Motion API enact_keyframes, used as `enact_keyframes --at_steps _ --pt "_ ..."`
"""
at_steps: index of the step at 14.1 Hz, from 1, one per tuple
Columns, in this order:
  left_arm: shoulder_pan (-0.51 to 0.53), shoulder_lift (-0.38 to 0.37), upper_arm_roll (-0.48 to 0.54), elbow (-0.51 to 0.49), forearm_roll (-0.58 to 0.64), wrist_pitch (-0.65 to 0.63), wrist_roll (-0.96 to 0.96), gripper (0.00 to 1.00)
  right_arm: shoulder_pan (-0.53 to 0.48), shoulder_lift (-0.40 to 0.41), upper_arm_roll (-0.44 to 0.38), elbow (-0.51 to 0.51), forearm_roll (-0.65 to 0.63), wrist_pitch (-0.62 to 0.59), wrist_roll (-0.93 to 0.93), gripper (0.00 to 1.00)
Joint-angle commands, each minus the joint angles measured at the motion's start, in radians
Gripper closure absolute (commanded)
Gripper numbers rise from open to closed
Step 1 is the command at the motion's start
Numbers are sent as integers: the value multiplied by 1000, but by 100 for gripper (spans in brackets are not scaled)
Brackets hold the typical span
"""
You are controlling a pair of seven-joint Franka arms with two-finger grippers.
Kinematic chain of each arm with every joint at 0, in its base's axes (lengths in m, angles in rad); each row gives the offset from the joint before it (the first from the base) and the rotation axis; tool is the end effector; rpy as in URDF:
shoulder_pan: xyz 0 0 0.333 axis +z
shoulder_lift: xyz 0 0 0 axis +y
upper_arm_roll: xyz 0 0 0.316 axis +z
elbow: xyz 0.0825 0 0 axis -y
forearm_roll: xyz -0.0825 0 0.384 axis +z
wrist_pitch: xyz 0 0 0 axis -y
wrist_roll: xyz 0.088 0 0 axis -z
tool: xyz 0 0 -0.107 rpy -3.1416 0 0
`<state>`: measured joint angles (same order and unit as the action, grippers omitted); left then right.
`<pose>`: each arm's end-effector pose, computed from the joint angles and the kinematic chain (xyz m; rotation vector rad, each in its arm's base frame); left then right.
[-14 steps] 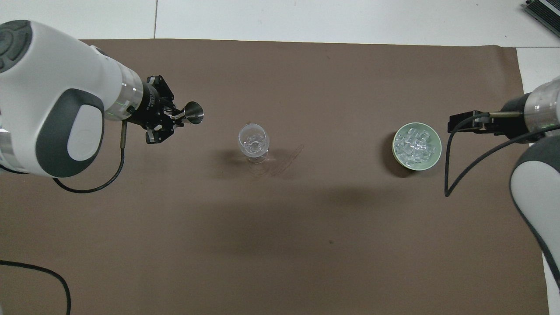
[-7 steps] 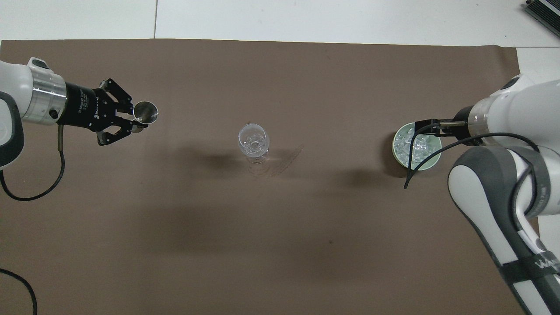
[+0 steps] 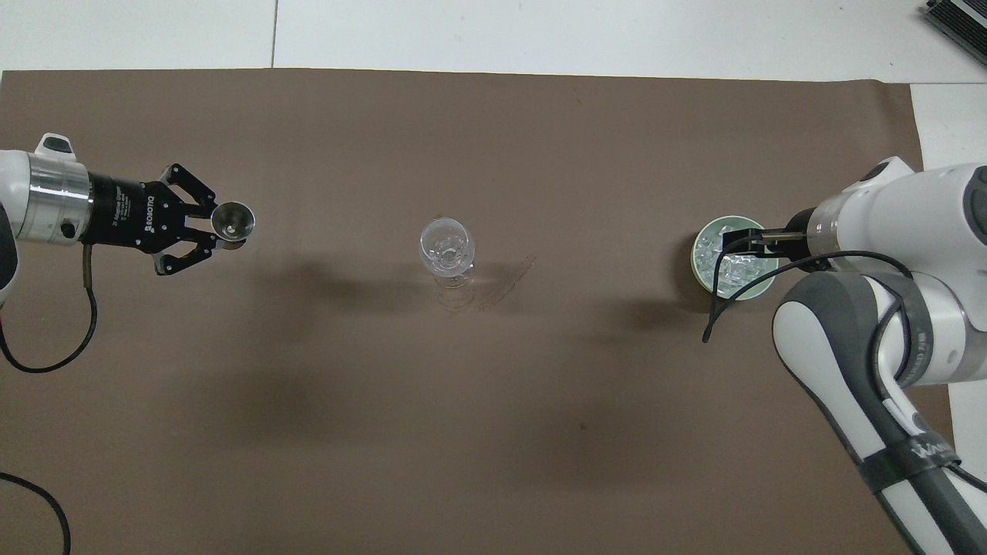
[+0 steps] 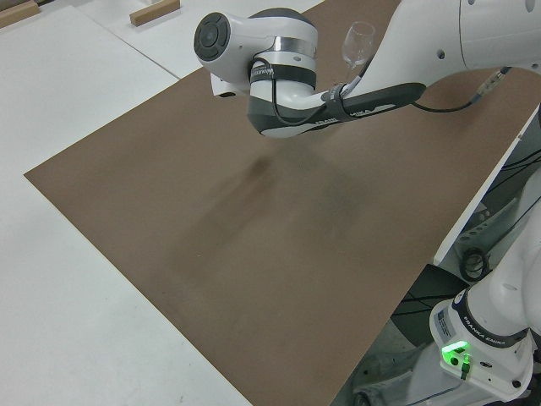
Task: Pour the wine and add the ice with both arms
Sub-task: 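Lower the cup with the left gripper while the right gripper enters the bowl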
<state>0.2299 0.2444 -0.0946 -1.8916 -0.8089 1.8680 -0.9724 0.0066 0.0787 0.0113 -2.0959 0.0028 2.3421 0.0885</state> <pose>0.5960 0.0280 0.3791 1.8307 1.6480 -0.7021 0.5745 0.0102 0.4006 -3.1167 0.1130 -0.2612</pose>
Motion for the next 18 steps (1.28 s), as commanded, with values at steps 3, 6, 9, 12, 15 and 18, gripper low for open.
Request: enact_keyframes --at_steps 3,6,9,12,15,18 --pt "107 55 -10 -73 -125 -45 171 100 -10 26 7 -16 -17 42 -12 11" --pt "138 88 -10 -116 -196 -36 236 100 -10 53 7 -32 -17 111 -12 12" --pt "163 90 -10 -148 -243 -32 241 100 0 87 7 -36 -17 166 -3 14" --pt "183 111 -10 -179 -273 -35 288 100 -10 78 6 -65 -17 171 -7 16" --pt "177 107 -8 -196 -276 -20 294 100 -10 73 6 -84 -17 171 -3 23" --pt "174 105 -10 -208 -276 2 308 100 -10 72 6 -88 -18 177 -13 25"
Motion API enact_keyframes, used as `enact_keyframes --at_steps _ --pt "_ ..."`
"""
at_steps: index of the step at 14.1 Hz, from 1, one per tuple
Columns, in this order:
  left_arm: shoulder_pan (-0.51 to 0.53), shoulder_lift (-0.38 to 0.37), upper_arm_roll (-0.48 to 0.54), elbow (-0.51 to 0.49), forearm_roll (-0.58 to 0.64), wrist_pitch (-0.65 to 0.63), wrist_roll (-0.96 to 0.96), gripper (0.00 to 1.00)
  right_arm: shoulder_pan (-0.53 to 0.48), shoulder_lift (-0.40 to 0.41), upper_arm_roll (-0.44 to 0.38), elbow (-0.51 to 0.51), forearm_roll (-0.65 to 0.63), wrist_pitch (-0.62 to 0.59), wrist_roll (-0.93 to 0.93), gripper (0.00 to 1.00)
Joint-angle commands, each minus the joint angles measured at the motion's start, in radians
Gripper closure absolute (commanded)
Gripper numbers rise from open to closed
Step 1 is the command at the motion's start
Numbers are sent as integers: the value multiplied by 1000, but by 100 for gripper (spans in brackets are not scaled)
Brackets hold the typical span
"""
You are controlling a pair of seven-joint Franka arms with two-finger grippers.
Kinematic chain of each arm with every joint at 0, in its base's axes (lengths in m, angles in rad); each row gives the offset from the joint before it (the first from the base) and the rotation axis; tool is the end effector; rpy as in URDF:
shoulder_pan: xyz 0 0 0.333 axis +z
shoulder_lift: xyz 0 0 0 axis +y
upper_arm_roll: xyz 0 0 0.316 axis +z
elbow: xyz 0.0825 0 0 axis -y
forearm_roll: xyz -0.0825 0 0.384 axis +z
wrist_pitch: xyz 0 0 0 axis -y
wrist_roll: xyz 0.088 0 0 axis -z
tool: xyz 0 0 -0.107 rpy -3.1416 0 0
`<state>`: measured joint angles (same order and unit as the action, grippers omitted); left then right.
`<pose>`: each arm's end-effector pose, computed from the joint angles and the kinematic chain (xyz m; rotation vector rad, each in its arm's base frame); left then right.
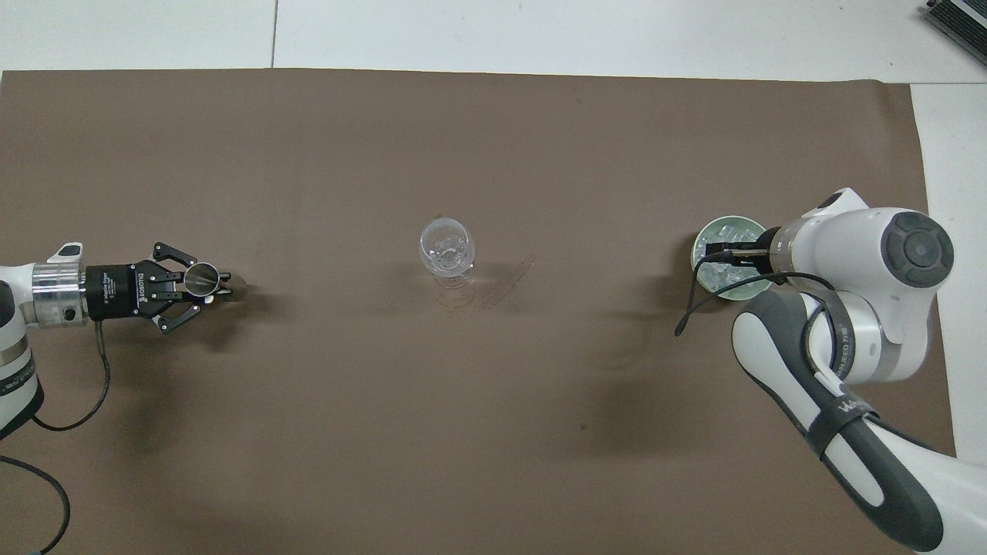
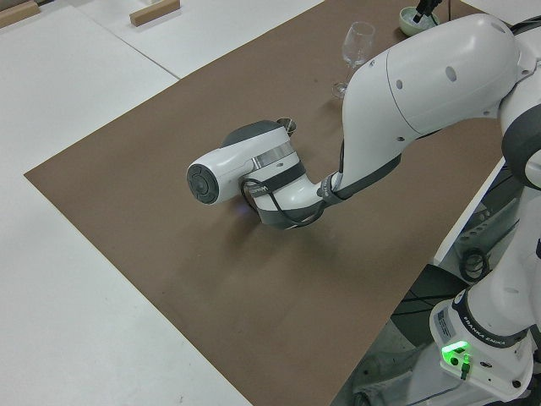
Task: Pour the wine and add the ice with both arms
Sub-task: 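Lower the cup with the left gripper while the right gripper enters the bowl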
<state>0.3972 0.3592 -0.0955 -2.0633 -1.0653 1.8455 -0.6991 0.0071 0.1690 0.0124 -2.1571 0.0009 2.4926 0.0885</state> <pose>0.5455 0.0981 0.2576 1.4982 1.6002 -0.8412 0.5750 0.0111 0.3365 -3.1173 0.1092 -0.2597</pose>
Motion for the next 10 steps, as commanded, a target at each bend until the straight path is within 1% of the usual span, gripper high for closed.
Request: enact_keyframes --at_steps 1,3,4,7,8,9,10 --pt "6 -11 -9 -40 -19 26 38 97 -10 -17 5 -26 -16 38 -12 27" --pt "8 -11 -9 -38 -19 24 39 58 -12 -17 5 -26 -16 43 -12 31" --pt "8 -11 -9 -38 -19 23 39 49 -12 -16 3 -26 -16 45 -12 41" --pt "8 -11 -7 -35 -16 21 39 22 -12 -16 3 -26 -18 49 -12 45" --pt "12 -11 -7 -32 -10 17 46 16 -12 -16 3 -26 -18 51 -12 45" --pt "20 -11 -6 -29 -5 11 73 0 -12 -16 3 -26 -18 51 -12 45" --pt "25 -12 -1 -28 1 14 99 0 -12 -16 3 -26 -18 51 -12 45"
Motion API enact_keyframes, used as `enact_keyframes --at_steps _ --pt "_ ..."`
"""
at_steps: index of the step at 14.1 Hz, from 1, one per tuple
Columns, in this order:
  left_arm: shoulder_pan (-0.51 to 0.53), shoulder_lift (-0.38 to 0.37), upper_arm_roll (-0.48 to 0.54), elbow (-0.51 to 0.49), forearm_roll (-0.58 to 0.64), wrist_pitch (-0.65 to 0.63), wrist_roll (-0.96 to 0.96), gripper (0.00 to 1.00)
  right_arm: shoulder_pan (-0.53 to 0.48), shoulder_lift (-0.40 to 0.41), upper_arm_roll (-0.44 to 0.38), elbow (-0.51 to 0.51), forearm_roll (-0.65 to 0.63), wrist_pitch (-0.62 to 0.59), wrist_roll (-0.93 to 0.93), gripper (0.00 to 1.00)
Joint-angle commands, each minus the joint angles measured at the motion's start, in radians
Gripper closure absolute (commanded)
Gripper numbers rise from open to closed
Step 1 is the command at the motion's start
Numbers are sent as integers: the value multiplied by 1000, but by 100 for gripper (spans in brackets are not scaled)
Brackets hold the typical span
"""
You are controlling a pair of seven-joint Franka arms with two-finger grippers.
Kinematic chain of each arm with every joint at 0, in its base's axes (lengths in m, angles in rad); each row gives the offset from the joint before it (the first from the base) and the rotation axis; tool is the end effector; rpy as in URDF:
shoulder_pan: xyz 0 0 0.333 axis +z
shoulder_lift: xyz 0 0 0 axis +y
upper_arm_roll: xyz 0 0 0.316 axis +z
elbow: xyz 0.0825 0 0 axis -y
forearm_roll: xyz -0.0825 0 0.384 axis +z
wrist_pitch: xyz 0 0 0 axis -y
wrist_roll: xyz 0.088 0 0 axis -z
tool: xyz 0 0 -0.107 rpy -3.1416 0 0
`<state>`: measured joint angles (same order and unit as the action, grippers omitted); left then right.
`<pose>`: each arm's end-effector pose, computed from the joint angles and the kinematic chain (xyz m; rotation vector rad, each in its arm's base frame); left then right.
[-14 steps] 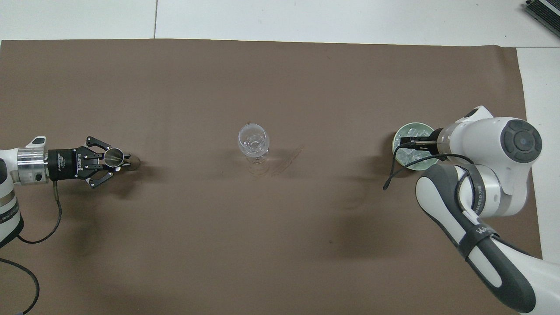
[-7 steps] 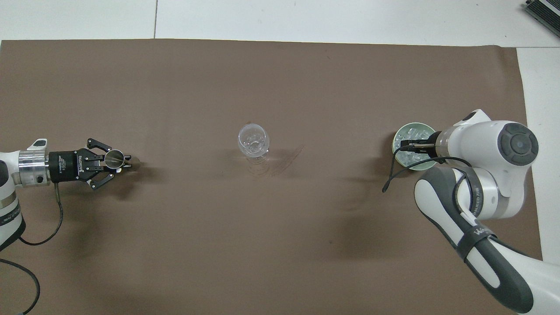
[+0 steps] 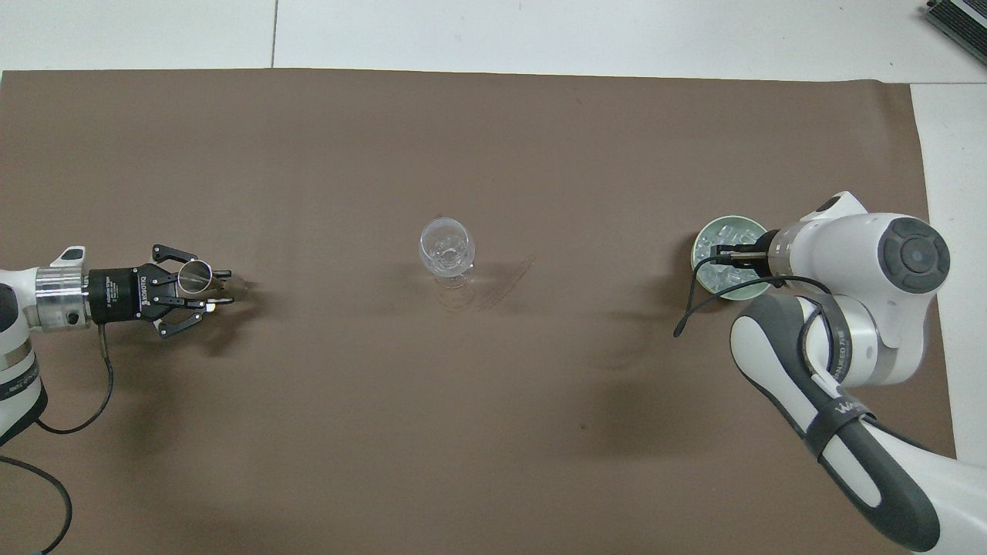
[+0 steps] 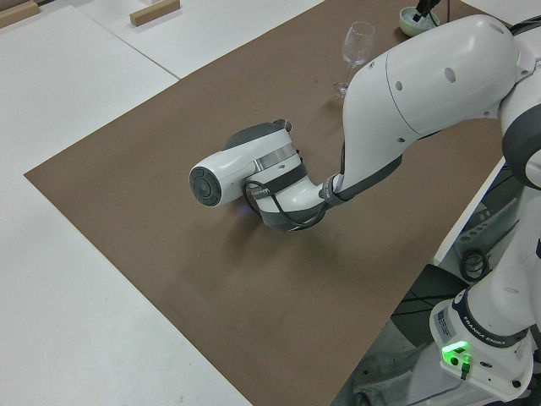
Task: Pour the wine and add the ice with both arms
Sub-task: 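Lower the cup with the left gripper while the right gripper enters the bowl, then open the left gripper and withdraw while the right gripper grasps ice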
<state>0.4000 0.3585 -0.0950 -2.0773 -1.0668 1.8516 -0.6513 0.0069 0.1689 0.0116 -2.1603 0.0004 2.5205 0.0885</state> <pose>0.5411 0.0989 0.2529 1.5215 1.5710 -0.8200 0.5766 0.0106 0.3381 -3.1130 0.1100 -0.2983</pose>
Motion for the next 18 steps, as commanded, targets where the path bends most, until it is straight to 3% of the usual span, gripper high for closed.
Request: enact_keyframes --at_steps 1,7,9,14,18 --pt "22 -19 1 -12 33 15 65 0 -10 -16 4 -23 -17 23 -10 45" --pt "4 -177 1 32 333 50 67 0 -13 -12 4 -23 -20 49 -10 45" --pt "-1 -202 -5 81 474 49 70 0 -19 -12 4 -24 -22 47 -13 45" --pt "-59 -257 -12 195 689 70 157 0 -18 -9 5 -24 -22 47 -6 45" --pt "-131 -314 -14 221 818 121 326 0 -19 -9 5 -23 -22 47 -6 59"
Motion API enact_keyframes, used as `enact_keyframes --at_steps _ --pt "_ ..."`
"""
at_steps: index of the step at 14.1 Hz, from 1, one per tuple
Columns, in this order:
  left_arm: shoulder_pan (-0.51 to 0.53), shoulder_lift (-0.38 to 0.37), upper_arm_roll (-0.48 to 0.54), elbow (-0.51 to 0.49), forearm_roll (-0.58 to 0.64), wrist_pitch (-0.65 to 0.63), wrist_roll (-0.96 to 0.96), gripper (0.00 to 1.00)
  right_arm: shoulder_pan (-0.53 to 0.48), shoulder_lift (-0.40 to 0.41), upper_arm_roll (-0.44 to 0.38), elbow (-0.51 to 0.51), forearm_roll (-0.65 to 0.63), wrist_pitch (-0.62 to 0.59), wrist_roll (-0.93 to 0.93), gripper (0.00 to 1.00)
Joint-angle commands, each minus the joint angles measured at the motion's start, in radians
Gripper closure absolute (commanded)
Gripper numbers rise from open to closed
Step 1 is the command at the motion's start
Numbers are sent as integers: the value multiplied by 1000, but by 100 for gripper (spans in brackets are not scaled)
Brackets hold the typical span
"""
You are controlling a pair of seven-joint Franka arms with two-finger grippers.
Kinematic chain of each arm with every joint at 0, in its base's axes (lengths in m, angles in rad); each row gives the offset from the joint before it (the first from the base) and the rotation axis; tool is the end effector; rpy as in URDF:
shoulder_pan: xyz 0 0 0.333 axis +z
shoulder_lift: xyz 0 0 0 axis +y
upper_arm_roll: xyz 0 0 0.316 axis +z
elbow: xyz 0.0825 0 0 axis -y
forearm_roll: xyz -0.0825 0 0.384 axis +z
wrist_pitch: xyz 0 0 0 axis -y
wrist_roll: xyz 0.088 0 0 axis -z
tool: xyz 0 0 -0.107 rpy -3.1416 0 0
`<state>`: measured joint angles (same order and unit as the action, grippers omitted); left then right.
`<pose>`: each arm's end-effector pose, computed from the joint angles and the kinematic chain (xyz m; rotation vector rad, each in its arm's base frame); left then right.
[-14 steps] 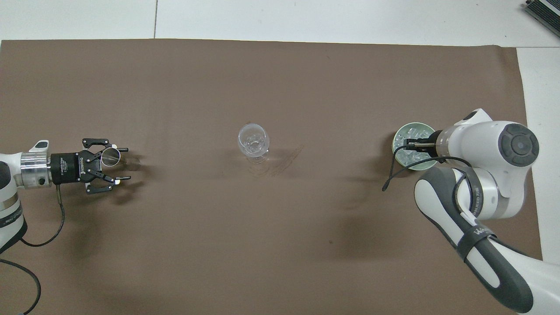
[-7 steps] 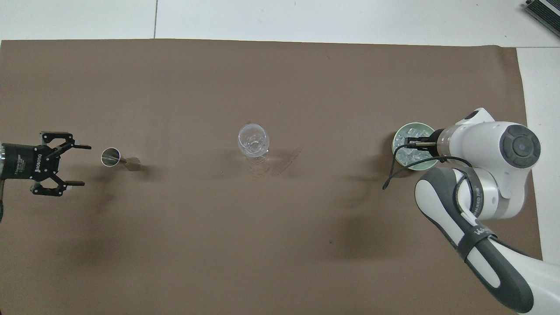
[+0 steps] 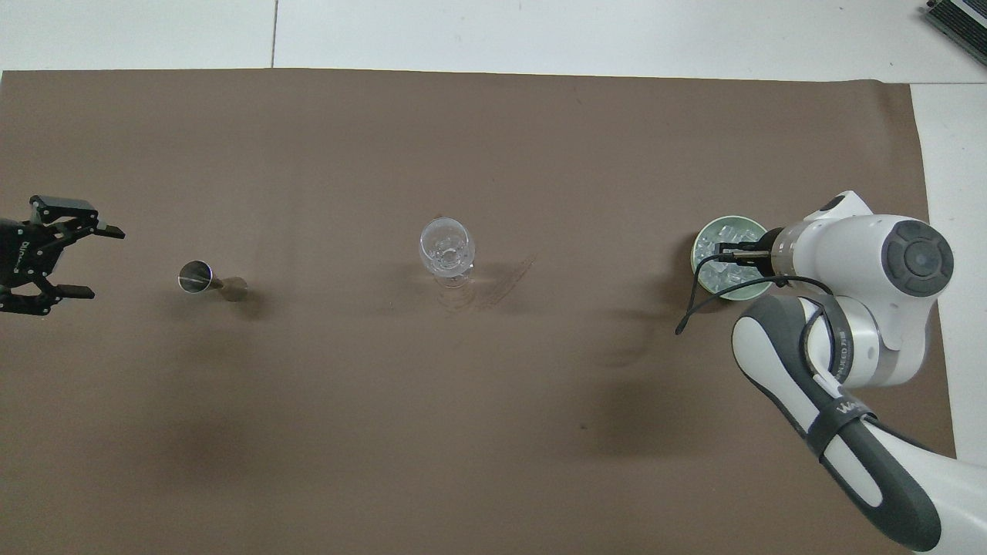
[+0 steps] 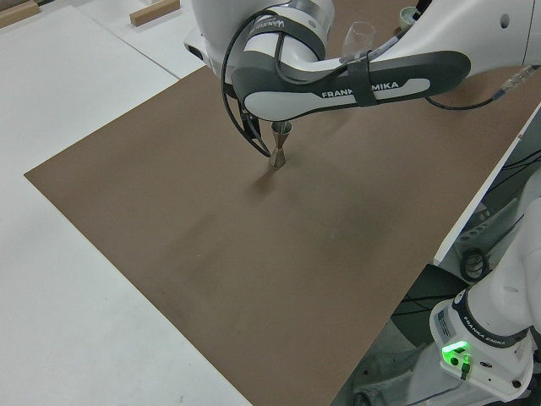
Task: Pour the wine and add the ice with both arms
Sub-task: 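Open the left gripper and withdraw while the right gripper grasps ice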
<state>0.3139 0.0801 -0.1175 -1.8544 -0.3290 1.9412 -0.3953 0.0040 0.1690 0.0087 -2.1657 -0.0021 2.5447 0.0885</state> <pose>0.5784 0.0943 0.4794 2.6492 0.9838 -0.0353 0.5772 0.0073 0.3383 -3.1116 0.1159 -0.3277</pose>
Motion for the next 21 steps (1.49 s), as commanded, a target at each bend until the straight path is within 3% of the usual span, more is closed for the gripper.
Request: enact_keyframes --at_steps 1,3,6,9,12,16,21 --pt "-67 -46 9 0 134 47 73 0 -16 -9 8 -17 -19 23 -6 61" --pt "-134 -66 9 0 227 64 84 0 -16 -9 8 -17 -19 20 -4 73" --pt "-183 -91 9 0 257 55 163 0 -16 -9 8 -17 -19 22 -4 100" --pt "-213 -150 7 1 260 -29 332 0 -12 -12 8 7 -19 14 -6 100" --pt "-243 -186 6 20 263 -100 349 0 -15 -29 8 53 -18 -26 -4 100" --pt "-243 -187 -14 132 310 -302 418 0 -15 -104 10 154 -15 -245 13 100" --pt "-228 -201 -25 144 308 -340 411 0 -9 -178 11 357 -1 -556 17 100"
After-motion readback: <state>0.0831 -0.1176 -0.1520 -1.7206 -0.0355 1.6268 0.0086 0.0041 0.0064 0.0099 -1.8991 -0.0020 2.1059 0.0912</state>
